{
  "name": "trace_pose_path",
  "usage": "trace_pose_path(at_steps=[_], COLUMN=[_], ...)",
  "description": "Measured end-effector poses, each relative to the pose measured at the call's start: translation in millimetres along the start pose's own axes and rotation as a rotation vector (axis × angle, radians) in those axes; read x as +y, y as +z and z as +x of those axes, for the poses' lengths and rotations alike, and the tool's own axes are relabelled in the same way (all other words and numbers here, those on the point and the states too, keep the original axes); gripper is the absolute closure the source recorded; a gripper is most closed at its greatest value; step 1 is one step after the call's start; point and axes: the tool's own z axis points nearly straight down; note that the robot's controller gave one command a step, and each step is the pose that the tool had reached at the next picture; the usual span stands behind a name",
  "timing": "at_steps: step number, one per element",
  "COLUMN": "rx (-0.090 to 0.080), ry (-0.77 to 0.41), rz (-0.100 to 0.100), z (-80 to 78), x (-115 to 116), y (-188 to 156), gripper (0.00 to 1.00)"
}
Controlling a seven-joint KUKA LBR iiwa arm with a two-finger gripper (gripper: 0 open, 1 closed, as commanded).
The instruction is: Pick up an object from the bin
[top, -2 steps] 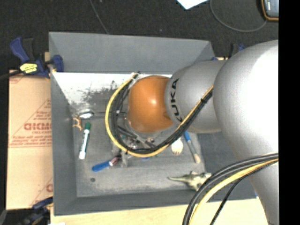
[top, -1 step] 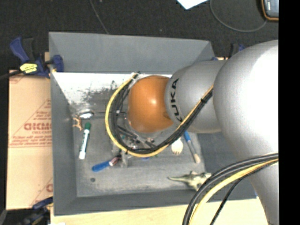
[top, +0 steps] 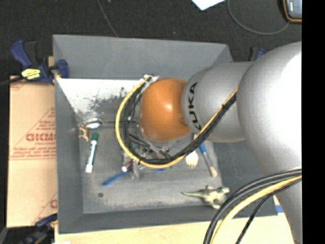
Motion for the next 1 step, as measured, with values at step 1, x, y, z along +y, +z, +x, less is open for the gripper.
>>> trace_pose_path(at_steps=[1], rx=[0.003], ry=[0.001], rz=[0.0], z=[0.7], x=[-0.1], y=[-26.0], gripper=[1.0])
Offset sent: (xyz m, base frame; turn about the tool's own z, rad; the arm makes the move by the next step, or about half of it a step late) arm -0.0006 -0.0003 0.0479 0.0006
